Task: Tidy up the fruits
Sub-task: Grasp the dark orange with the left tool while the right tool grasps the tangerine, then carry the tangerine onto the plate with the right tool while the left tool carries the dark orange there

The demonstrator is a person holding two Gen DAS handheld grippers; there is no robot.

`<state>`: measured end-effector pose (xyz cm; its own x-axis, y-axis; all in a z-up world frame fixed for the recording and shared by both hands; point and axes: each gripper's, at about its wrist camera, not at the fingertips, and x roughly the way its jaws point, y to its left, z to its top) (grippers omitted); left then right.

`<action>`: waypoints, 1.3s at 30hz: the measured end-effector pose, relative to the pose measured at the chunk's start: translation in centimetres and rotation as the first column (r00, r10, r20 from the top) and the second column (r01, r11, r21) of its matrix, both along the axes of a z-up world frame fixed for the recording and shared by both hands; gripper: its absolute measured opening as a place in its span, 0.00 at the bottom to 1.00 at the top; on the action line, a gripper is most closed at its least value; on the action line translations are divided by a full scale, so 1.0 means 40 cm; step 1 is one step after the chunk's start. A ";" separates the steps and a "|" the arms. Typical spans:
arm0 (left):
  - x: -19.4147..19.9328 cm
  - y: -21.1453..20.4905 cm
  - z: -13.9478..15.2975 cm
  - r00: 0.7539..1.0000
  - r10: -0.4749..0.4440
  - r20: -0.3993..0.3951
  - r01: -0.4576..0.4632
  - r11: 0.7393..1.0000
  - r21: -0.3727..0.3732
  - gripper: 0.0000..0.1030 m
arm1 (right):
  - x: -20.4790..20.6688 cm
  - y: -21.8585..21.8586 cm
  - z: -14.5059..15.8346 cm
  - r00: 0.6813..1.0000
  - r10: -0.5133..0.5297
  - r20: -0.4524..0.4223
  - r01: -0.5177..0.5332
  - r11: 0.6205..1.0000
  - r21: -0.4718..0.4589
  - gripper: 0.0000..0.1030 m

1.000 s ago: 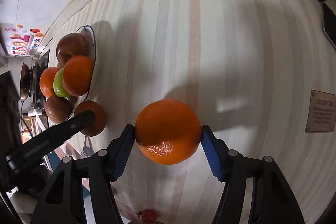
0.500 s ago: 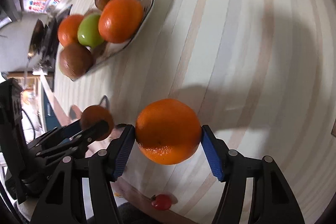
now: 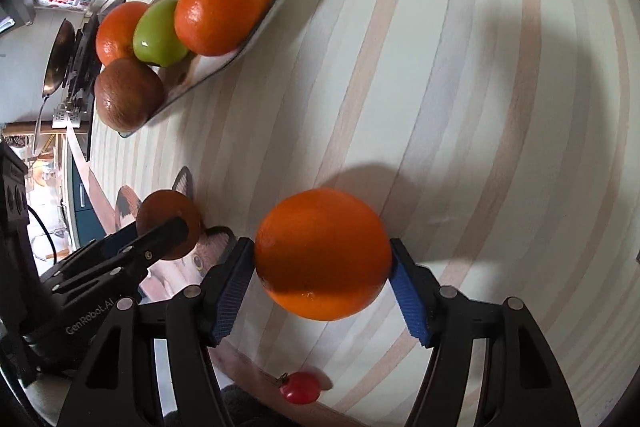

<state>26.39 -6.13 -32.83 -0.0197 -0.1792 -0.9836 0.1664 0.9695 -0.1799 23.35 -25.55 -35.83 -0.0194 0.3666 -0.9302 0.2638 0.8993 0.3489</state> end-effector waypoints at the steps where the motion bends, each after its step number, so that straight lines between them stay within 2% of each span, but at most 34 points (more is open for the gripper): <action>1: 0.001 0.002 -0.001 1.000 0.003 0.000 -0.003 1.000 -0.001 0.51 | -0.001 0.005 0.002 1.000 0.014 0.009 -0.013 1.000 -0.018 0.65; 11: -0.013 0.031 0.046 1.000 0.001 0.005 -0.001 1.000 -0.022 0.51 | 0.009 0.005 0.019 0.999 0.027 0.036 -0.027 1.000 -0.017 0.65; 15: 0.009 0.058 0.110 1.000 0.007 0.018 -0.006 0.998 -0.056 0.51 | 0.035 0.010 0.057 0.997 0.036 0.070 -0.035 0.999 -0.004 0.65; 18: 0.044 0.089 0.173 0.999 0.029 0.038 -0.025 0.995 -0.100 0.50 | 0.068 0.012 0.107 0.994 0.034 0.108 -0.036 0.999 0.021 0.65; 22: 0.139 0.156 0.261 0.994 0.071 0.081 -0.060 0.989 -0.133 0.50 | 0.140 0.017 0.181 0.986 0.036 0.165 -0.046 0.997 0.057 0.65; 26: 0.242 0.222 0.293 0.987 0.118 0.112 -0.106 0.989 -0.105 0.50 | 0.263 0.043 0.256 0.970 0.068 0.232 -0.083 0.995 0.057 0.65; 30: 0.366 0.293 0.267 0.974 0.201 0.103 -0.194 0.978 -0.080 0.50 | 0.413 0.102 0.282 0.956 0.136 0.261 -0.138 0.990 -0.009 0.65; 35: 0.470 0.324 0.200 0.971 0.237 0.028 -0.234 0.968 -0.087 0.49 | 0.568 0.180 0.229 0.957 0.205 0.207 -0.192 0.978 -0.079 0.65; 36: 0.478 0.324 0.187 0.963 0.265 0.042 -0.261 0.962 -0.082 0.49 | 0.598 0.193 0.212 0.956 0.221 0.192 -0.205 0.974 -0.100 0.65; 39: 0.509 0.337 0.149 0.961 0.277 -0.009 -0.277 0.954 -0.114 0.49 | 0.630 0.218 0.179 0.955 0.248 0.159 -0.230 0.965 -0.127 0.65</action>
